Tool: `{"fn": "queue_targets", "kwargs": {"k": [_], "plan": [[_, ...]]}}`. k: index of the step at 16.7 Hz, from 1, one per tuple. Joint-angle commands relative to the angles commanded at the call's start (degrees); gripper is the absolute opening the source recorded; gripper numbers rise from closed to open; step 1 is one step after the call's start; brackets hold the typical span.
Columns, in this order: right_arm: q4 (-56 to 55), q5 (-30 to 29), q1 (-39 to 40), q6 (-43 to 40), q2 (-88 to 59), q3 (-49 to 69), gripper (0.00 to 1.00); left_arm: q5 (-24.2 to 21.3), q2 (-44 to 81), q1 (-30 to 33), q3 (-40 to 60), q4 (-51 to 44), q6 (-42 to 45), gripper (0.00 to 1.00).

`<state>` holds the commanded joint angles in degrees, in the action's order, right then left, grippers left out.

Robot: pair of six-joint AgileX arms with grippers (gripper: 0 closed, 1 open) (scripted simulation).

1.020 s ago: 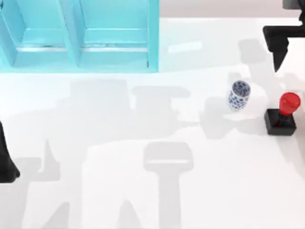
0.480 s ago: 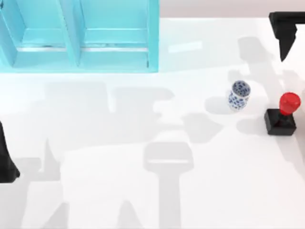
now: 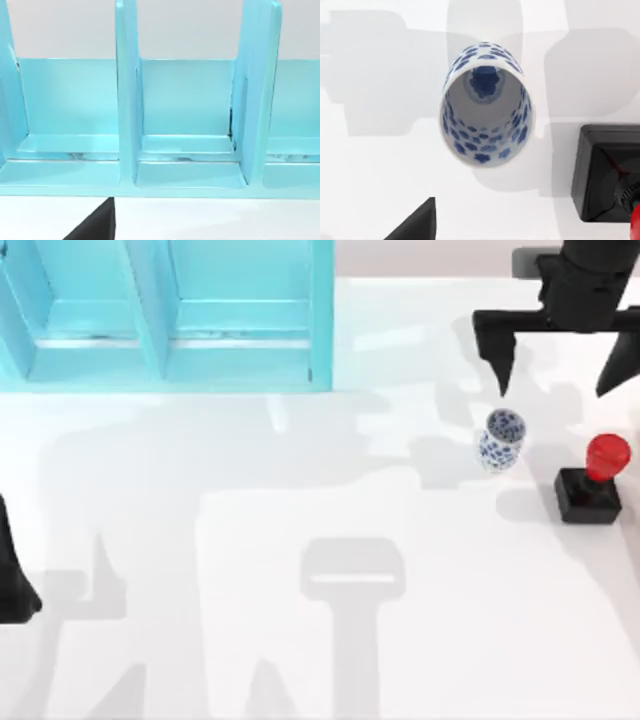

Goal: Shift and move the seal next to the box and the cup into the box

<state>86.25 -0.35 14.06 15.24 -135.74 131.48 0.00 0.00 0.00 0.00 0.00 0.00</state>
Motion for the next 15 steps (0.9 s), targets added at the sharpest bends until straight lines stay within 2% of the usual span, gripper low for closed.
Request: {"fn": "queue_targets", "kwargs": {"k": [7, 15], "plan": [[-2.1, 0.1, 0.4, 0.6, -1.3, -0.5, 1.00, 0.0, 0.0, 0.0, 0.0, 0.0, 0.0, 1.00], [-17.0, 0.1, 0.7, 0.8, -1.4, -15.1, 1.00, 0.0, 0.0, 0.0, 0.0, 0.0, 0.0, 1.00]]}}
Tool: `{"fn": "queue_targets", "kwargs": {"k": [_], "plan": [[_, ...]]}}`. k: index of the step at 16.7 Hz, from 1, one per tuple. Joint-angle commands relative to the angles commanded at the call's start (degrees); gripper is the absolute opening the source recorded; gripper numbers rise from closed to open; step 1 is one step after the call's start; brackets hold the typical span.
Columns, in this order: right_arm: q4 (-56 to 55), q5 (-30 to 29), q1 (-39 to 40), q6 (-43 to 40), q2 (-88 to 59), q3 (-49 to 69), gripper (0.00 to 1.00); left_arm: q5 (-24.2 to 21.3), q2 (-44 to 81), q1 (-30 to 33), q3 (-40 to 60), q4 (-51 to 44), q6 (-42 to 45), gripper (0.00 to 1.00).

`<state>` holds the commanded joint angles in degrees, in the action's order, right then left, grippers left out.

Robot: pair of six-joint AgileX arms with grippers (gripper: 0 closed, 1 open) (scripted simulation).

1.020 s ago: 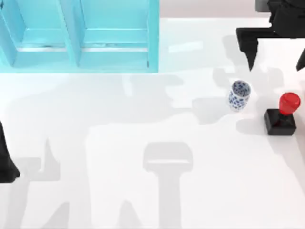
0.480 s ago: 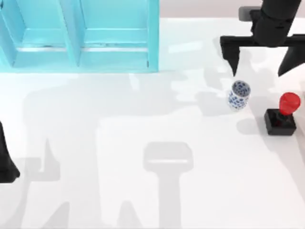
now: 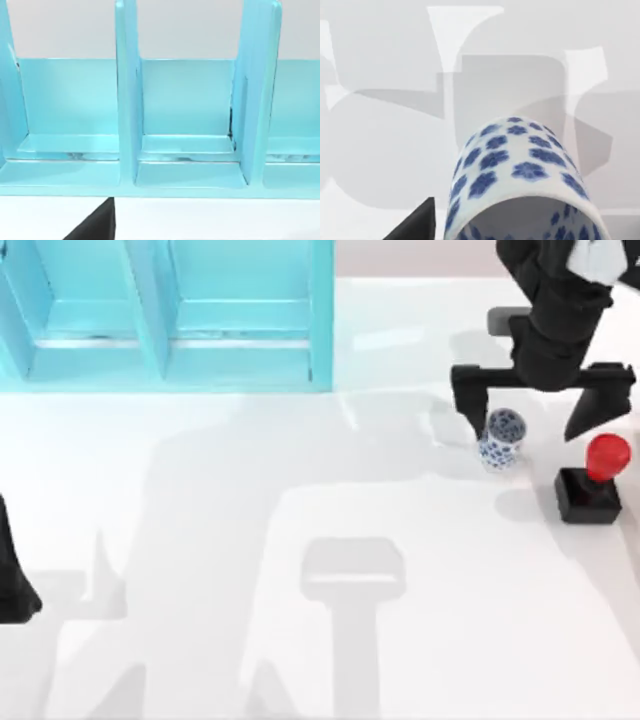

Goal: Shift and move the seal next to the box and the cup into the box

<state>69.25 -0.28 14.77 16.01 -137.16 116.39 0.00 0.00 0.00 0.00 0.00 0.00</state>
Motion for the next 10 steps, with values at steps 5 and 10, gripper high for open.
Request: {"fn": "queue_targets", "kwargs": {"k": [5, 10], "plan": [[-2.3, 0.0, 0.0, 0.0, -0.1, -2.3, 1.00, 0.0, 0.0, 0.0, 0.0, 0.0, 0.0, 1.00], [-2.3, 0.0, 0.0, 0.0, -0.1, -2.3, 0.70, 0.0, 0.0, 0.0, 0.0, 0.0, 0.0, 1.00]]}}
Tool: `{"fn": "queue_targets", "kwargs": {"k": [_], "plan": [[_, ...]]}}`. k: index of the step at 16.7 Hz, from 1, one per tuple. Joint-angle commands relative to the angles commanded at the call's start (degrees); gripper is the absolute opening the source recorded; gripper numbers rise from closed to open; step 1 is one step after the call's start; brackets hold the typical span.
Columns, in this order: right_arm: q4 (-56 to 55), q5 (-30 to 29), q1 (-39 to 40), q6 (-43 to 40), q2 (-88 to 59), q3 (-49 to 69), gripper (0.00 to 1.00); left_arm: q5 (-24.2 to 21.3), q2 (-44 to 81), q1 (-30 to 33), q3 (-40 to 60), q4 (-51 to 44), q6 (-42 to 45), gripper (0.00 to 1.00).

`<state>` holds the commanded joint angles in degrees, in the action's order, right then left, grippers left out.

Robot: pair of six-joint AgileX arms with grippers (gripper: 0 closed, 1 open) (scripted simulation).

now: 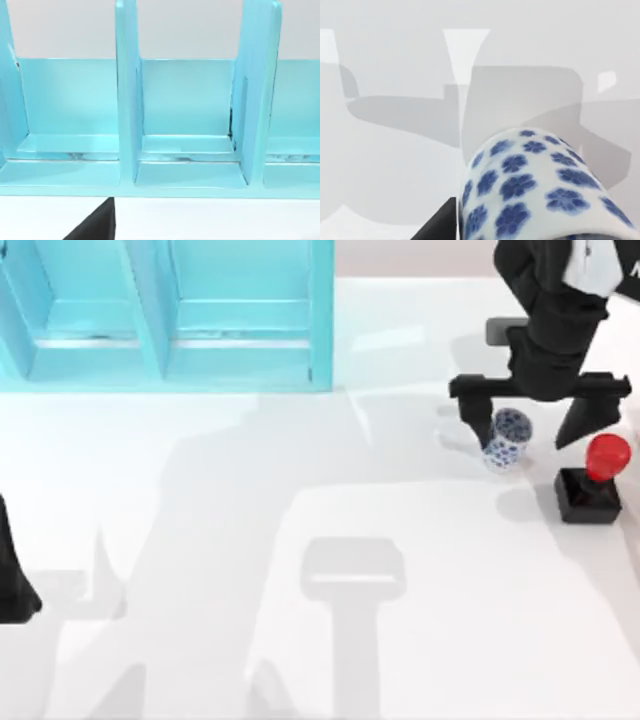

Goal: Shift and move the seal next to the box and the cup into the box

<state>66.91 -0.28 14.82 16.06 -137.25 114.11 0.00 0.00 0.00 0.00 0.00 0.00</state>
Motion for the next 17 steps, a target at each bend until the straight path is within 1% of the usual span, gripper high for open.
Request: {"fn": "queue_targets", "kwargs": {"k": [9, 10, 17], "plan": [[0.0, 0.0, 0.0, 0.0, 0.0, 0.0, 0.02, 0.0, 0.0, 0.0, 0.0, 0.0, 0.0, 1.00], [0.0, 0.0, 0.0, 0.0, 0.0, 0.0, 0.00, 0.0, 0.0, 0.0, 0.0, 0.0, 0.0, 1.00], [0.0, 0.0, 0.0, 0.0, 0.0, 0.0, 0.00, 0.0, 0.0, 0.0, 0.0, 0.0, 0.0, 1.00]]}}
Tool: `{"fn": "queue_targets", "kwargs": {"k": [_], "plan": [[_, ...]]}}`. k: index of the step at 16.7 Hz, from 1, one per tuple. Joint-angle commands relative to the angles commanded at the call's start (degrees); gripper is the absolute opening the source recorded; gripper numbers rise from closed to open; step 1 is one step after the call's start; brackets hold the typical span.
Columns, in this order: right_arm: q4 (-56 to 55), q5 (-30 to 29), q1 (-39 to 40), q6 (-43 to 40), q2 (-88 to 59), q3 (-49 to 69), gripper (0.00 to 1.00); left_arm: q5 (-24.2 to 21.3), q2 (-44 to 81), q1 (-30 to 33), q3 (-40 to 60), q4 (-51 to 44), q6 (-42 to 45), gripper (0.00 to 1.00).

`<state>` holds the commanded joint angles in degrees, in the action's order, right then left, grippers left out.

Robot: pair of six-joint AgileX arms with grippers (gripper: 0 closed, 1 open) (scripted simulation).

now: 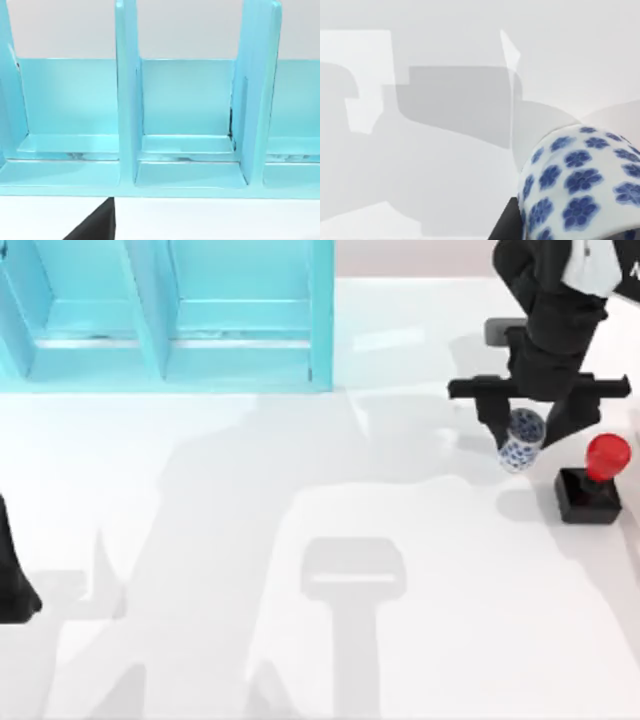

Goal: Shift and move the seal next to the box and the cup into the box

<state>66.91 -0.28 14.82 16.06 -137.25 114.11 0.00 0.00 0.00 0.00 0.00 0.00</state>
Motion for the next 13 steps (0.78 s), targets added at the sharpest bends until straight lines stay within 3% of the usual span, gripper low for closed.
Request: {"fn": "queue_targets", "kwargs": {"k": [4, 13], "plan": [[2.3, -0.1, -1.7, -1.6, 0.6, 2.1, 0.00, 0.0, 0.0, 0.0, 0.0, 0.0, 0.0, 1.00], [19.0, 0.0, -12.6, -12.4, 5.2, 13.8, 0.00, 0.0, 0.0, 0.0, 0.0, 0.0, 0.0, 1.00]]}}
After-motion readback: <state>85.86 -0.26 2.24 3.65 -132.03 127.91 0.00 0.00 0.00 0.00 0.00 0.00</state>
